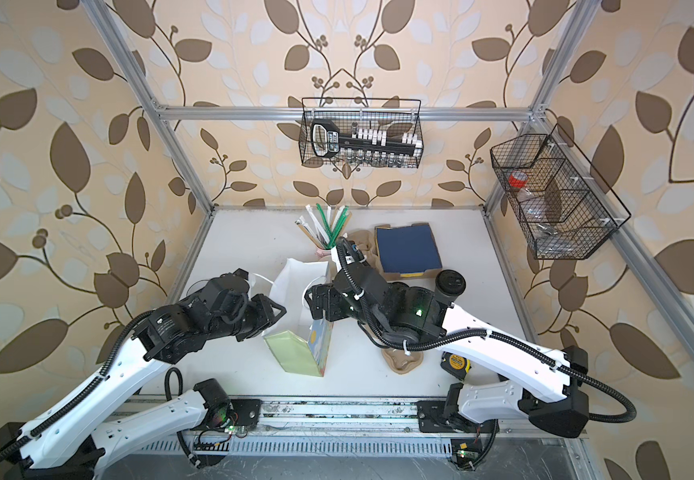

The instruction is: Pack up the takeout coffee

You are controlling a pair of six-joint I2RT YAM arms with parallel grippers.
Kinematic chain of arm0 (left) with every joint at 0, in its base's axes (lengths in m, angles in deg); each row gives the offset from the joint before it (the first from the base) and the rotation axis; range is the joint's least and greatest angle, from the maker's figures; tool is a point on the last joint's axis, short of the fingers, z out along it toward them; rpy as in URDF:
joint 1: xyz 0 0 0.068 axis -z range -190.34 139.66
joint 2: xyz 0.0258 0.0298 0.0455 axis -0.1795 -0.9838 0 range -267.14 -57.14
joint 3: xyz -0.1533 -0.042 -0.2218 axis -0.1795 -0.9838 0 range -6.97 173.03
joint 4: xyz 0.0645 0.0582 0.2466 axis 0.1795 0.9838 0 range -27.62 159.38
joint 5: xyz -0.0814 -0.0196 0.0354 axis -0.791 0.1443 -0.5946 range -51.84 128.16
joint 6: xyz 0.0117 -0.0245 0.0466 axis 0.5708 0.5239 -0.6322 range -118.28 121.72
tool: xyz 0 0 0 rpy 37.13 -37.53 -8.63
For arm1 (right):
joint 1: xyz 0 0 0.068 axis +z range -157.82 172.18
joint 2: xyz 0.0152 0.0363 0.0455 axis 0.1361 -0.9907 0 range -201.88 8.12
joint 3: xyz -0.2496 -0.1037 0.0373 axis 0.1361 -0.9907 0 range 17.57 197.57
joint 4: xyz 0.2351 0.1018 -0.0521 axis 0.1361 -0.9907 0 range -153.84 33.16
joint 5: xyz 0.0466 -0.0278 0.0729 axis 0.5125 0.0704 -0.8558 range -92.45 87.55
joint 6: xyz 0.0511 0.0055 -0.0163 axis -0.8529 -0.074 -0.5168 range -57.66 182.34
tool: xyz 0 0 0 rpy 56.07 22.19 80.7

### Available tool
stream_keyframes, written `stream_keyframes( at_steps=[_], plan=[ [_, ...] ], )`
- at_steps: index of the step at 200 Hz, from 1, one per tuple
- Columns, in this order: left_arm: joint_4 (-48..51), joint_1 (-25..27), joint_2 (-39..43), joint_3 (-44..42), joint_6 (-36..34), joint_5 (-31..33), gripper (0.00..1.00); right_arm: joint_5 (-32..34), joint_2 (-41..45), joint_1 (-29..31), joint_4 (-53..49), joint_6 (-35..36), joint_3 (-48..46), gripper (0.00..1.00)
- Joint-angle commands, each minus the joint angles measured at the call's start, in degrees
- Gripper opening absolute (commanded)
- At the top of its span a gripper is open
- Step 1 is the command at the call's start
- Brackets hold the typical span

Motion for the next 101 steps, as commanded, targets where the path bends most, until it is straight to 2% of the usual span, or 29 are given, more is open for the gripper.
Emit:
stream_keyframes(
  at_steps=[1,25,101],
  plan=[
    [-4.27,2.36,-2.26,-0.56,1.64,3.04,0.32,1.56,1.49,-0.88,-1.04,0.03,-0.66,0.93],
    [-5.00,4.22,-3.14,-0.49,2.90,5.39,0.32,2.14,3.82,-1.86,-3.05,0.70,-1.13,0.93],
    [-8.88,9.99,-6.97,0.05,6.07,6.70,0.32,7.16,11.91,-3.12,-11.58,3.24,-1.97,0.93]
  ],
)
